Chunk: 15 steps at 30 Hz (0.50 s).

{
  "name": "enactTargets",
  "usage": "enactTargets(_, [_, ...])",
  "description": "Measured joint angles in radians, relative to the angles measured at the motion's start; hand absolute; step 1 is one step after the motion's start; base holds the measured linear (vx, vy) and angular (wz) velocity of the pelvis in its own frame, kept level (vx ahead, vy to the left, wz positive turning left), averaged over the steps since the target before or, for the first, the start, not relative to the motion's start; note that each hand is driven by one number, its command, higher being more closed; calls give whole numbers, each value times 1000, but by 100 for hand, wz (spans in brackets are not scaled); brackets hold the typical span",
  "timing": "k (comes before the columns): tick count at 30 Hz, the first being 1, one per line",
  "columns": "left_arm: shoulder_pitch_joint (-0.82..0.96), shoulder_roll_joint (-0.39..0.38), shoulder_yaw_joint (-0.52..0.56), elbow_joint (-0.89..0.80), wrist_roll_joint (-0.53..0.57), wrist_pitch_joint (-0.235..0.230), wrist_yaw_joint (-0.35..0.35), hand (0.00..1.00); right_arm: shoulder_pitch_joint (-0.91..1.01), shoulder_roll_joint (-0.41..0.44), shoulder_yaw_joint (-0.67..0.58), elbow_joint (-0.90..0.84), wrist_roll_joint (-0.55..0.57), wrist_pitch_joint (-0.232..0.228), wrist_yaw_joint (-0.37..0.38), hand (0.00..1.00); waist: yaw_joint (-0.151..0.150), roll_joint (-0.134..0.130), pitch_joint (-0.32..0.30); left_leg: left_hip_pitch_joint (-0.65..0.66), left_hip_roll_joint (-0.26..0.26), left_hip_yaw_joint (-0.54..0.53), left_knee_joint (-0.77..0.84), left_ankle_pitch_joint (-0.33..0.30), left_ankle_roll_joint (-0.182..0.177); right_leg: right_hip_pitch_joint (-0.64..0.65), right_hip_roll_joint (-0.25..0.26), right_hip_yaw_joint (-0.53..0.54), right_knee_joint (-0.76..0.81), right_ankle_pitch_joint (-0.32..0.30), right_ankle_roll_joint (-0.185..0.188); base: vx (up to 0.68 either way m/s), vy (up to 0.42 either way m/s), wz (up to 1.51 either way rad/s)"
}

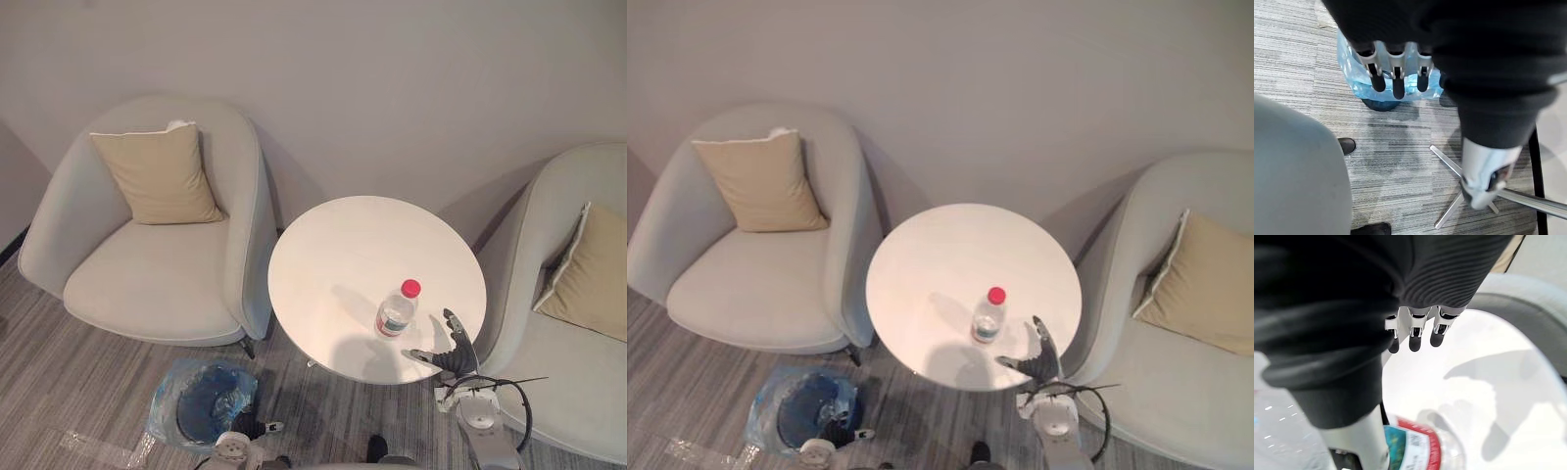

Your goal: Gather rubbish on tea table into small bin, then transfer packed bag to large trash can.

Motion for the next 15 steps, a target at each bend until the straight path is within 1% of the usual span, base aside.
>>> enactTargets(4, [0, -1, 0, -3, 0, 0, 1, 0, -28, -1, 14, 7, 32, 0, 1, 0, 0, 7, 6, -6, 1, -20, -16, 11, -2, -2, 0, -18, 0, -4, 0, -40, -16, 16])
enactTargets(8, [0, -1, 1, -13, -1, -1, 1, 0, -64, -2, 14, 11, 41, 0, -2, 0, 1, 12, 12, -30, 1, -39, -16, 22, -4, -18, 0, -37, 7, -5, 0, 3, -8, 14])
enactTargets(12, [-1, -1, 1, -28, -3, -3, 3, 0, -115, -13, 16, 21, 74, 0, -21, 0, 4, 17, 32, -35, 0, -59, -16, 23, -5, -16, 0, -57, 7, -6, 0, 20, 2, 14])
enactTargets(13, [-1, -1, 1, -37, -3, -3, 6, 0, -133, -16, 15, 21, 78, 0, -24, 100, 6, 18, 40, -36, 0, -59, -16, 24, -5, -17, -1, -58, 7, -6, 0, -6, 10, 7])
enactTargets(15, [-1, -2, 1, -41, -5, -3, 20, 0, -159, -16, 16, 28, 86, 0, -32, 100, 8, 22, 46, -40, -1, -63, -15, 24, -4, -17, -1, -63, 7, -6, 0, -11, 12, 7])
